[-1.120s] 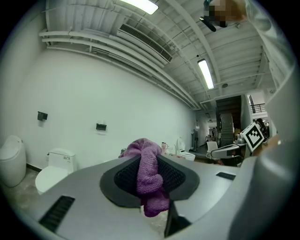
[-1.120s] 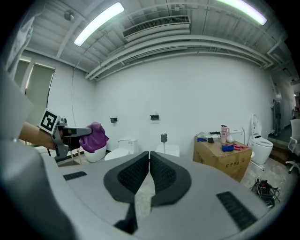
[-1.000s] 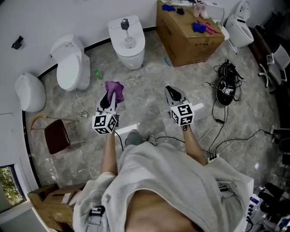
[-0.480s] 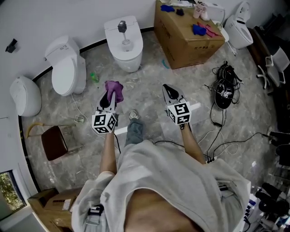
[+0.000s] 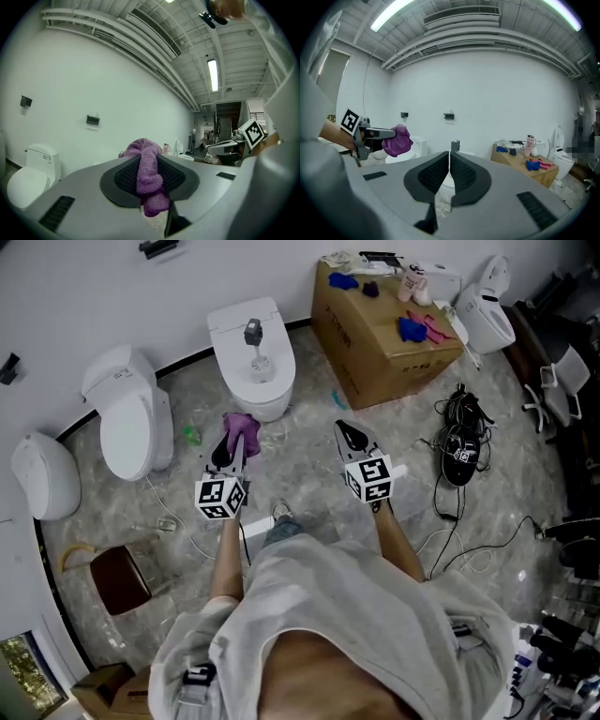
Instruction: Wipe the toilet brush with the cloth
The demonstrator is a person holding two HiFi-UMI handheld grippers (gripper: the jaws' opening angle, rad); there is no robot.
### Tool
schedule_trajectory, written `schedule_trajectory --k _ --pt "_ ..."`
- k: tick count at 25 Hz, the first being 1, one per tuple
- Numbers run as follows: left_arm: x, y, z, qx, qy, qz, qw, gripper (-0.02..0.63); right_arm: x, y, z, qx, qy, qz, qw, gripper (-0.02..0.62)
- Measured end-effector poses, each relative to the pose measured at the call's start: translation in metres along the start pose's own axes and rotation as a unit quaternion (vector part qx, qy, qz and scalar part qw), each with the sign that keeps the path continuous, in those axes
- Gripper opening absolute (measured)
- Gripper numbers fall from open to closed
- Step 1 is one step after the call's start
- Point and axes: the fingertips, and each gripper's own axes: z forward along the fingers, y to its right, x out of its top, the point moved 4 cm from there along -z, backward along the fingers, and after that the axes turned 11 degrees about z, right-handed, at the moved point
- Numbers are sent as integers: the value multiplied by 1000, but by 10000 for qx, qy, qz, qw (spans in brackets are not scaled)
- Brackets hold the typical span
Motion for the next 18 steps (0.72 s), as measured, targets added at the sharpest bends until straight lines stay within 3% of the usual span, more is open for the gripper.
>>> schedule_trajectory --k 9,18 --pt "5 -66 77 -272 39 -39 9996 107 37 6 87 -108 59 -22 9999 32" --pt "-5 -77 121 -500 -174 -71 9986 106 43 23 124 -130 39 148 9998 32"
